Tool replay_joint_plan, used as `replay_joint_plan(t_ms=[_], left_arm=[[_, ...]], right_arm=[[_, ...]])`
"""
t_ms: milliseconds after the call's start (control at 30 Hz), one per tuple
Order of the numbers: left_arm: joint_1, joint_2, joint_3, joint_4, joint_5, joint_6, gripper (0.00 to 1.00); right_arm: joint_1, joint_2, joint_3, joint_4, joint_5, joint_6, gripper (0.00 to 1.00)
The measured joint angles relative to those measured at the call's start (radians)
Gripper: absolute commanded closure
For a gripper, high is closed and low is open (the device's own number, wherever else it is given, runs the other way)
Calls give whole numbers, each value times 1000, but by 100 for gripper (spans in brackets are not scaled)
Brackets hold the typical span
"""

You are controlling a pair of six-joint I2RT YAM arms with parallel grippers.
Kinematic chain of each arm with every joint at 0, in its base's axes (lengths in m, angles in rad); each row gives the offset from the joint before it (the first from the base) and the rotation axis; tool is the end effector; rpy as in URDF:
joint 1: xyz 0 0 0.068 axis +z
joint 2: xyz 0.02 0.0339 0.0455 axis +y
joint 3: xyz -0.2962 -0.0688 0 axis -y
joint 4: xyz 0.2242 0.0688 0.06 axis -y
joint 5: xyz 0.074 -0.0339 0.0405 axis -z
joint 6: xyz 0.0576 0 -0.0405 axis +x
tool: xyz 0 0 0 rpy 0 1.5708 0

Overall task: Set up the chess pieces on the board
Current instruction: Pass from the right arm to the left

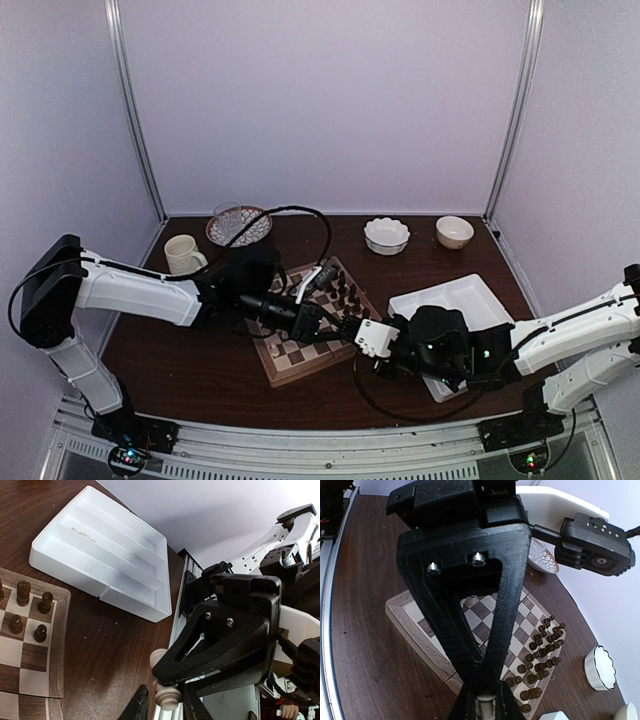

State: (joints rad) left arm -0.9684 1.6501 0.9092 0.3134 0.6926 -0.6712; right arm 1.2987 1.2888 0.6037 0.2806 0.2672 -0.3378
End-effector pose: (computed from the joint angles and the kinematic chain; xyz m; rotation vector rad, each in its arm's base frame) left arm 0.1720 -0.3151 0.2527 0.8638 2.1835 -1.6389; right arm 0.0867 0.2543 0.2516 -1.3189 1.4743 0.3659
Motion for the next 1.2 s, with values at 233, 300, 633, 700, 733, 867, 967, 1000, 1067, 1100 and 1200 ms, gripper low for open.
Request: replay_joint_plan(t_ms=[233, 300, 633, 700, 733, 867, 967, 1000, 1067, 1100, 1200], left_arm=[[-1, 1, 0, 0, 7, -2, 83], [0, 2, 0, -2, 5, -1, 83], [-2, 2, 16, -47, -18, 23, 86], [-2, 2, 19, -54, -26, 29, 87], [-2, 2, 21, -59, -28, 32, 87], [-1, 1, 35, -100, -50, 49, 87], [3, 1, 41, -123, -66, 61, 87], [5, 1, 43, -136, -70, 64, 87], [8, 1, 47, -165, -81, 75, 87], [10, 0, 48, -178, -89, 80, 87], [19, -4, 58, -238, -112, 101, 87]], right_arm=[[3, 5, 0, 1, 5, 0, 97], [3, 10, 1, 2, 10, 0, 96], [6, 28, 6, 9, 36, -3, 76], [6, 28, 6, 14, 45, 0, 71], [6, 28, 6, 16, 49, -1, 70], [6, 22, 5, 27, 53, 3, 63], [6, 3, -1, 39, 57, 3, 61], [6, -3, -2, 44, 59, 3, 60], [6, -12, -3, 54, 65, 5, 60], [6, -16, -3, 60, 69, 5, 60], [6, -27, -10, 75, 82, 12, 60]])
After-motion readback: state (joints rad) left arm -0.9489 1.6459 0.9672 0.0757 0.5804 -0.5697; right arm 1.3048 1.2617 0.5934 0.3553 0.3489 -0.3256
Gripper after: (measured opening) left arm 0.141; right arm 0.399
